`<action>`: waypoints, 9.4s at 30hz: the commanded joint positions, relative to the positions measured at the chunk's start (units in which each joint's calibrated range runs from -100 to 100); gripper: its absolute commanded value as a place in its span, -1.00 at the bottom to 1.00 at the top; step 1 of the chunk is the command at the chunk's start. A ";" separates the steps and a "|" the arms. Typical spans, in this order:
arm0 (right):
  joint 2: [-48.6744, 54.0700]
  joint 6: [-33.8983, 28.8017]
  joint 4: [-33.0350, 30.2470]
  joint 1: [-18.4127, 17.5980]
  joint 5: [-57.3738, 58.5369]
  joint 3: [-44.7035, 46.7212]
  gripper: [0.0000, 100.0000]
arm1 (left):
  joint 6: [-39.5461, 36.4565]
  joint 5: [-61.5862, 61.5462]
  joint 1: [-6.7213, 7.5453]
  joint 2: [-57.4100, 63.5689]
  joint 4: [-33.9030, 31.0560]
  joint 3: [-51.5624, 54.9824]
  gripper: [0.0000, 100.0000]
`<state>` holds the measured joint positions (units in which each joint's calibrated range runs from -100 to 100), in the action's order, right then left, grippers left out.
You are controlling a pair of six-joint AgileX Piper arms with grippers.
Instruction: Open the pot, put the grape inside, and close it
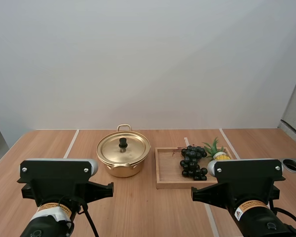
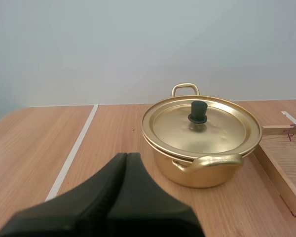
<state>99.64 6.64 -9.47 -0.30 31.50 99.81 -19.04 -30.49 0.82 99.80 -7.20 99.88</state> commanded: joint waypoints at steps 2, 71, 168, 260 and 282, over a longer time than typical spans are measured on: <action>0.36 6.78 7.42 -1.69 -0.36 0.19 -1.00 | -0.21 0.84 -0.05 0.20 -0.29 0.12 -1.00; -40.17 6.78 6.13 -1.69 -11.11 -83.56 -1.00 | -0.20 -0.94 -0.05 -40.15 -0.77 -82.15 -1.00; -51.51 17.22 6.67 -0.89 56.05 -83.44 1.00 | 52.22 -60.86 0.02 -87.51 23.26 -75.35 1.00; -53.45 29.51 20.81 0.79 68.50 -83.44 1.00 | 56.11 -56.25 2.76 -107.36 20.07 -80.68 -1.00; -53.45 29.17 20.70 0.79 68.50 -83.44 1.00 | 42.20 -56.40 2.67 -77.33 19.80 -104.13 -1.00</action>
<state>45.81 35.75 11.19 0.30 100.00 16.58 25.41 -87.74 3.35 19.21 12.21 -1.29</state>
